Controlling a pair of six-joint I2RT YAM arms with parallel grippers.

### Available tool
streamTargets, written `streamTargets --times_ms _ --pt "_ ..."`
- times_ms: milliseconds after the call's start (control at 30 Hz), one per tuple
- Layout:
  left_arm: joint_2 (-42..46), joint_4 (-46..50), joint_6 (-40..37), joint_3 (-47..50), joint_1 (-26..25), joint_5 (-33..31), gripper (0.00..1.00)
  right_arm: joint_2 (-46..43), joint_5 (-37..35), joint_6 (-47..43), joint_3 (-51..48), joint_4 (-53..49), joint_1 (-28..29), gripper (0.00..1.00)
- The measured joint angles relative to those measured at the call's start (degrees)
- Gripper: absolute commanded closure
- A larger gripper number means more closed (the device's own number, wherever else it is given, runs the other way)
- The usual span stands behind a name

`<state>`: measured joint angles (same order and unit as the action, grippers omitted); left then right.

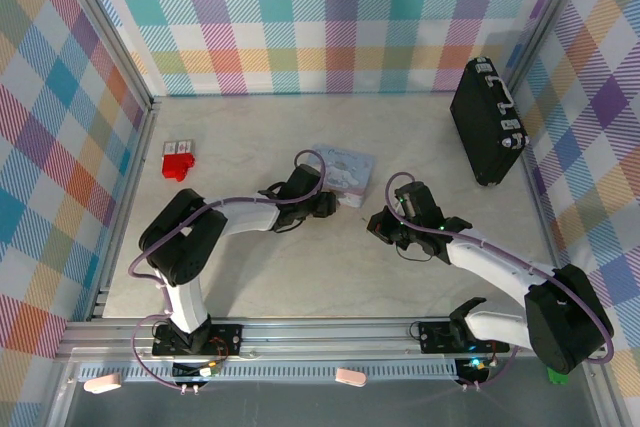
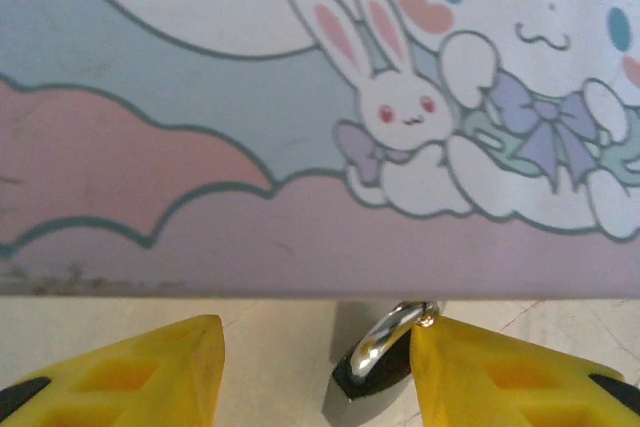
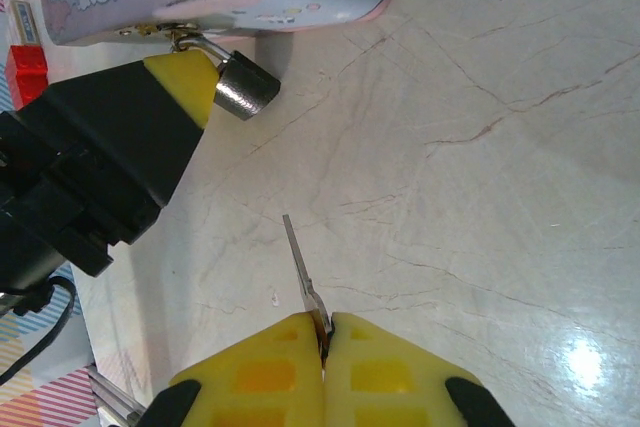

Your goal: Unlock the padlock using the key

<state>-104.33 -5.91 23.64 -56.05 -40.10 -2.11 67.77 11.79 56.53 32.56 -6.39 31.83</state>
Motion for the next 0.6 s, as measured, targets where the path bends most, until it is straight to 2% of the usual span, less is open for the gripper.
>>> streamTargets --times_ms 333,600 --pt "-2.3 0.0 1.2 -0.7 -3.1 -1.0 0.43 0.1 0.8 0.0 0.0 1.1 0.0 1.0" --pt "-4.5 1.5 2.4 -3.9 -3.3 -3.8 0.52 0.1 0.9 0.0 -0.6 1.5 0.0 1.0"
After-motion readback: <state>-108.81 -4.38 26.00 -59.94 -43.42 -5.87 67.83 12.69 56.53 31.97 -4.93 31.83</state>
